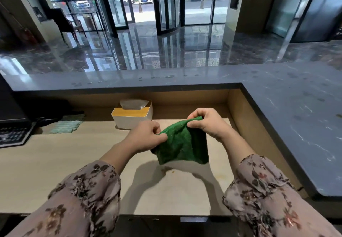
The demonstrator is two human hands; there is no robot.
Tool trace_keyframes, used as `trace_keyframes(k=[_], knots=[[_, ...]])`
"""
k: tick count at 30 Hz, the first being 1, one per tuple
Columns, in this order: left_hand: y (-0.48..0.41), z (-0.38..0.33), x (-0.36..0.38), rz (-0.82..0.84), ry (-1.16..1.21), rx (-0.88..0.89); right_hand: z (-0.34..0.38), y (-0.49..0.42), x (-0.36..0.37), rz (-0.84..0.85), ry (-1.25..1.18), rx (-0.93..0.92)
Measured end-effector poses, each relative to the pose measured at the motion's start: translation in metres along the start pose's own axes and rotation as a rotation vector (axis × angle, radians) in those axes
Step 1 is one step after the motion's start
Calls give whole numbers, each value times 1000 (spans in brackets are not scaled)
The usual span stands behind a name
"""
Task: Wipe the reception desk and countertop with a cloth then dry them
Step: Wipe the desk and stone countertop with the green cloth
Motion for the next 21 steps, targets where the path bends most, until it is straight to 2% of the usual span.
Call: trace_keyframes(k=[3,8,13,15,17,19,21], knots=[[-7,-3,10,6,52,-33,3,-3,2,2,77,-8],[-2,-17,25,282,587,-324,1,4,7,-38,239,-24],[1,-25,40,348,870,-479,-2,40,40,-8,155,-58],[2,-21,42,375,877,-499,-5,53,49,22,92,-60],[3,-14,43,320,793,-466,-7,62,52,37,-60,-9],[6,-10,45,226,755,-418,-7,70,51,-54,-221,107],[8,-10,49,173,740,-308,-18,72,48,-226,-332,325]])
Point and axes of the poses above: each hand's wrist, its own y-axis away from the middle knuckle, its own x-axis out of the palm, z = x × y, the point moved 1 cm from there along -y, towards the middle knuckle, and after that the axes turned 13 degrees about -x, right-handed, at the moved point
